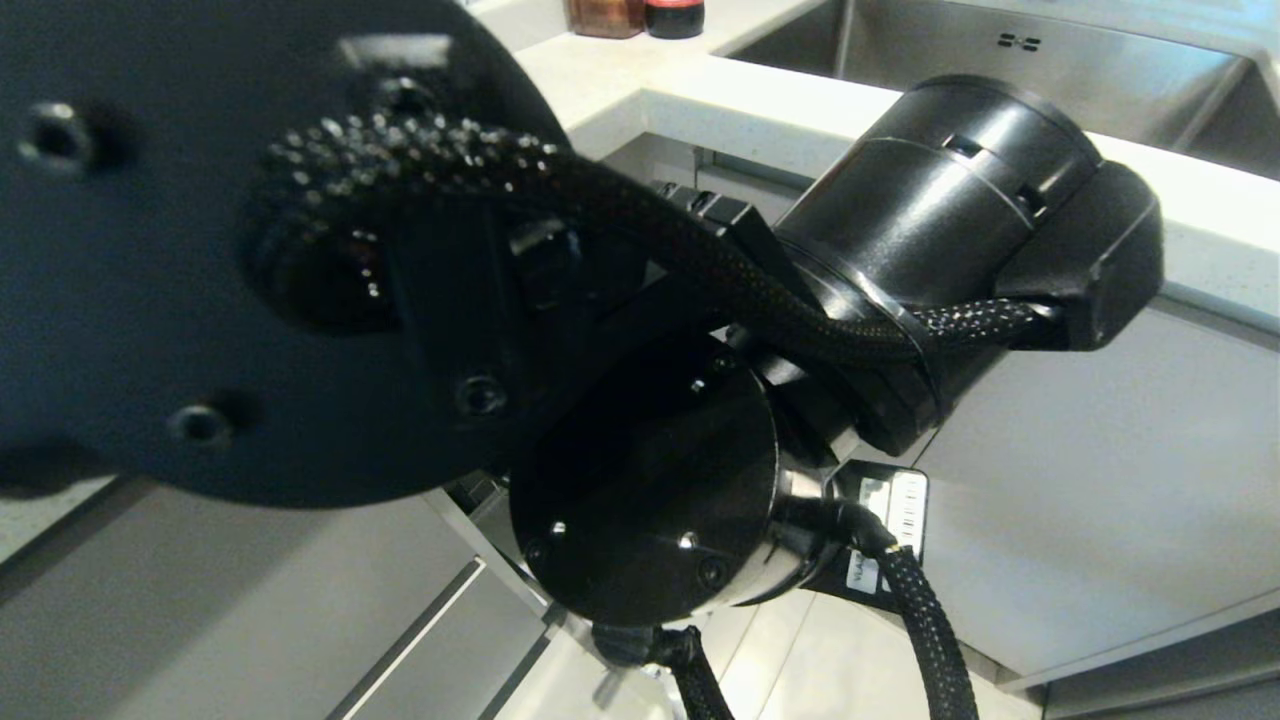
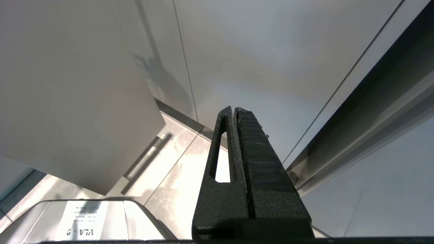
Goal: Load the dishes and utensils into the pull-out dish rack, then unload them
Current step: Close the cupboard
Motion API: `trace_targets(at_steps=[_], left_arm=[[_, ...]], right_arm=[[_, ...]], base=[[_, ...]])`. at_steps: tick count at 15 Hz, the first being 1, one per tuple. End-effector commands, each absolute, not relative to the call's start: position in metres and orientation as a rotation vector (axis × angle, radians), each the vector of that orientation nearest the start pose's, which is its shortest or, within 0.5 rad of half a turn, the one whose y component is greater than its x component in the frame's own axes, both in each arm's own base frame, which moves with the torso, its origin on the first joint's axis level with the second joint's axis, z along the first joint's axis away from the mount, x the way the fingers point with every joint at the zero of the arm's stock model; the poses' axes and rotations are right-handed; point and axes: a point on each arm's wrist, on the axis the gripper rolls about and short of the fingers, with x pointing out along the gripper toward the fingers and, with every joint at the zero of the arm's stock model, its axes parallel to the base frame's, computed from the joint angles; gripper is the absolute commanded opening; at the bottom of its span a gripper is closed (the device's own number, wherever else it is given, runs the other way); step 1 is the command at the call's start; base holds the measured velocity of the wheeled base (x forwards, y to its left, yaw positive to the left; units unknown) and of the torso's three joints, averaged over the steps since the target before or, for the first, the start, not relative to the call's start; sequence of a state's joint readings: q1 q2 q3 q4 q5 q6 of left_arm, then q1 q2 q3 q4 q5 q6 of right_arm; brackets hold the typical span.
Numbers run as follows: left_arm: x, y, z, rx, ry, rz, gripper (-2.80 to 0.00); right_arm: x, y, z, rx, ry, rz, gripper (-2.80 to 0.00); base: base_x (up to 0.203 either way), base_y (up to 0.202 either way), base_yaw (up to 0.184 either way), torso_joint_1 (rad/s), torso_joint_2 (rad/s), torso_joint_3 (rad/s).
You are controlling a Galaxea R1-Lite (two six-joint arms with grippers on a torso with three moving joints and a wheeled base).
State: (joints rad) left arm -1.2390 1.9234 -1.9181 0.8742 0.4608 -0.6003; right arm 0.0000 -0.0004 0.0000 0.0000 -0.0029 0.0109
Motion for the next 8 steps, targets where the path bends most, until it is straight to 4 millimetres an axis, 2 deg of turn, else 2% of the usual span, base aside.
trace_targets(at_steps=[1, 8], left_arm=[[0.122, -0.320, 0.279, 0.122, 0.764, -0.493, -2.80], [0.143, -0.307, 0.280, 0.143, 0.666, -0.299, -2.80]], right_arm=[[-0.023, 0.000, 0.075, 0.011, 0.002, -0.003, -2.80], [-0.023, 0.000, 0.075, 0.011, 0.002, -0.003, -2.80]], base=[[0.000, 0.000, 0.000, 0.000, 0.00, 0.000], [0.000, 0.000, 0.000, 0.000, 0.00, 0.000]])
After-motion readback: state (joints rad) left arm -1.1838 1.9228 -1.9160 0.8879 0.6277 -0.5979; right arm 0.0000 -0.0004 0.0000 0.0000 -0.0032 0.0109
